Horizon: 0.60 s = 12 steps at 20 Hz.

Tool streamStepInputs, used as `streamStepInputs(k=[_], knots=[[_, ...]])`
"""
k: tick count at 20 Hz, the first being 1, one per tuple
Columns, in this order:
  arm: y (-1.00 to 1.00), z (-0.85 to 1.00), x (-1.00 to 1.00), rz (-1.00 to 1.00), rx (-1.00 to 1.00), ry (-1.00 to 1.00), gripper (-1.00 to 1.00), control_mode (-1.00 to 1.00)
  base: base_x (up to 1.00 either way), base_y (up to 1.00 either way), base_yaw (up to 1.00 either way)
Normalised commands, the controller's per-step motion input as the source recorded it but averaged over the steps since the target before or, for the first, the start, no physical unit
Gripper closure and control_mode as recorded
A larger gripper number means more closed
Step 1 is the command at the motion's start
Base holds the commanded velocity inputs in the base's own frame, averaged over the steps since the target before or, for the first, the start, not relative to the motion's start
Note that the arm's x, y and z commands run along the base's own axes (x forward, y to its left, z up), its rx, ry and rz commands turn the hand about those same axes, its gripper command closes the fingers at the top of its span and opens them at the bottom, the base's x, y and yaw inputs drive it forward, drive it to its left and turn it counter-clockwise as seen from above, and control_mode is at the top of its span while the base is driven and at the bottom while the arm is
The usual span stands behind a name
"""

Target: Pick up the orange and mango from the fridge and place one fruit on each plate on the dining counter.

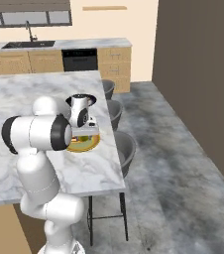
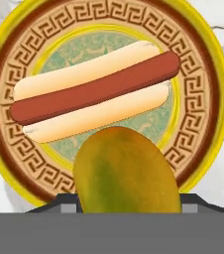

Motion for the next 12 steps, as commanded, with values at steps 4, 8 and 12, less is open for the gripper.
streamStepInputs(k=[4, 8, 12], knots=[[0.16, -0.40, 0.21, 0.00, -0.02, 0.03, 1.00, -1.00, 0.00, 0.00, 0.00], [0.00, -0.33, 0.10, 0.00, 0.00, 0.00, 1.00, -1.00, 0.00, 0.00, 0.00], [0.04, -0.38, 0.00, 0.00, 0.00, 0.00, -1.00, -1.00, 0.00, 0.00, 0.00]])
